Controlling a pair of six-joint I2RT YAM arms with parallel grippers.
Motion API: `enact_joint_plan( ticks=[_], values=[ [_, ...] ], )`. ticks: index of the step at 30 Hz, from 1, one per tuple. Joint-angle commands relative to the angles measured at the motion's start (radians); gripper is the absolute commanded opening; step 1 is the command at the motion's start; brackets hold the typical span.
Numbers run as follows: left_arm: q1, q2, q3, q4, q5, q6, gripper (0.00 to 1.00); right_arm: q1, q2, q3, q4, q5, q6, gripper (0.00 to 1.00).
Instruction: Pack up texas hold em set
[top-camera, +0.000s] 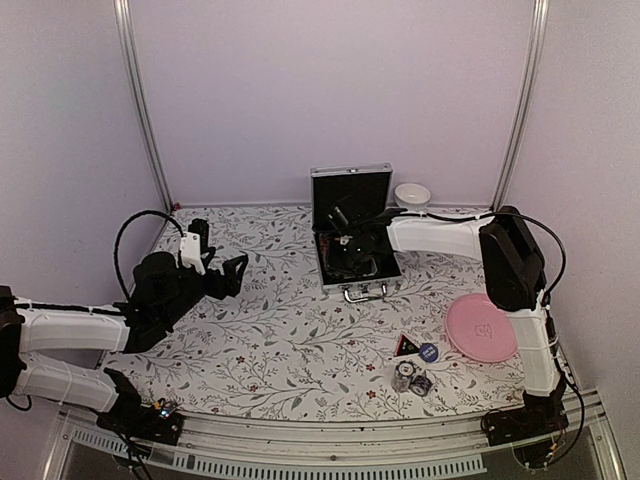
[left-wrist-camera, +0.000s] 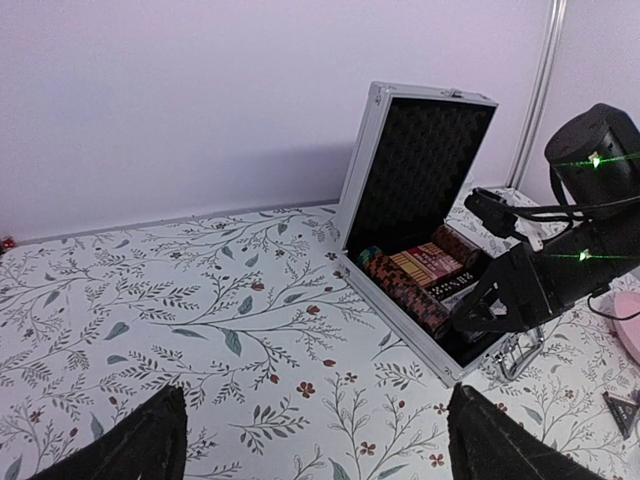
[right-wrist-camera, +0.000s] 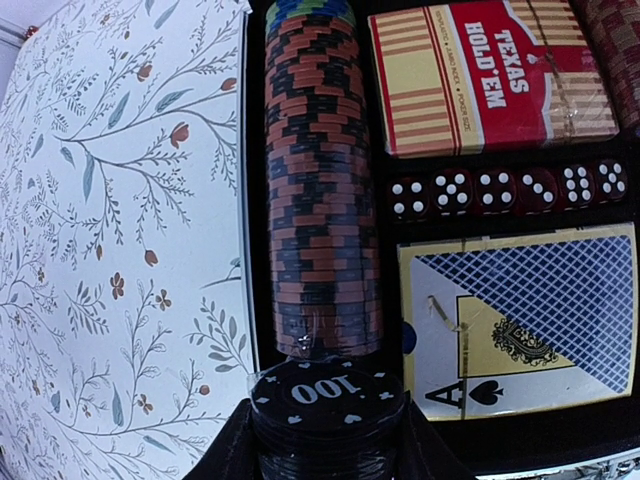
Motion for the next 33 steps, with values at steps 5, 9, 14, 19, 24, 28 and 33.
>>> enact_joint_plan(
  ticks=[5,9,14,19,24,28,33],
  values=[
    [0.004,0.012,-0.006,0.014,0.012,-0.008,0.90,0.000,0.039,0.018,0.018,-0.038,0.062,0.18],
    [0.004,0.012,-0.006,0.013,0.013,-0.010,0.90,0.006,0.045,0.011,0.018,-0.049,0.074,0.17],
    [0.004,0.012,-0.006,0.011,0.014,-0.010,0.90,0.009,0.042,-0.011,0.017,-0.039,0.080,0.17],
    [0.004,0.012,-0.006,0.012,0.016,-0.009,0.90,0.010,0.067,0.003,0.017,-0.042,0.079,0.18],
    [0.004,0.014,-0.004,0.012,0.015,-0.008,0.90,0.008,0.062,0.019,0.012,-0.036,0.060,0.32],
    [0.004,0.015,-0.005,0.011,0.017,-0.008,0.90,0.007,0.033,0.023,-0.002,-0.006,0.042,0.45],
    [0.004,0.014,-0.005,0.010,0.017,-0.008,0.90,0.007,-0.007,0.033,-0.022,0.036,0.013,0.59]
  ],
)
